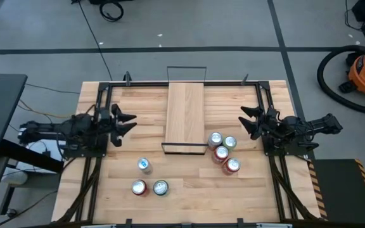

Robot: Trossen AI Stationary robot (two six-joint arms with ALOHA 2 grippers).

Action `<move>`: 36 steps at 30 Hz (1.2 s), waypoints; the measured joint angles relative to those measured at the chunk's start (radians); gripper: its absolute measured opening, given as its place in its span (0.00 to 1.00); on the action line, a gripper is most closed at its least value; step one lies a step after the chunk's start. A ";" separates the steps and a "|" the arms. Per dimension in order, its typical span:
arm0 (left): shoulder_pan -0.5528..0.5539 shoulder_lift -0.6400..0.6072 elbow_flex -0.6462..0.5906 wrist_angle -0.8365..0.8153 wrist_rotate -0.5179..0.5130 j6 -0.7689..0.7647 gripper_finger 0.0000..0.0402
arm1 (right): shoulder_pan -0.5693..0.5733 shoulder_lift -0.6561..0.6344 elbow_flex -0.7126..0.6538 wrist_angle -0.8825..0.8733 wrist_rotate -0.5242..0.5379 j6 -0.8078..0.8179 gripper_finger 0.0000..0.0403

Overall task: Place canned beverage on shelf
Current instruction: Put the blue soda can on the shelf

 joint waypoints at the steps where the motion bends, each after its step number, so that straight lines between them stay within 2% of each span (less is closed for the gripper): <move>1: -0.006 0.035 0.024 -0.015 -0.002 0.000 0.45 | 0.000 0.000 0.000 0.005 -0.009 -0.002 0.86; 6: -0.055 0.234 0.169 -0.110 -0.021 0.022 0.45 | 0.001 0.039 0.006 0.004 -0.147 0.002 0.86; 10: -0.103 0.392 0.300 -0.303 -0.045 0.001 0.45 | 0.003 0.133 0.009 0.003 -0.140 0.021 0.86; 16: -0.178 0.576 0.492 -0.566 -0.046 -0.086 0.46 | 0.003 0.380 0.100 -0.007 -0.137 0.004 0.86; 26: -0.311 0.816 0.815 -0.819 -0.050 -0.235 0.59 | 0.055 0.758 0.338 -0.105 -0.119 -0.121 0.86; 30: -0.363 0.937 0.966 -0.990 -0.073 -0.302 0.62 | 0.080 0.838 0.360 -0.107 -0.065 -0.137 0.86; 36: -0.406 1.120 1.157 -1.238 -0.055 -0.395 0.59 | 0.118 0.876 0.360 -0.108 0.011 -0.153 0.86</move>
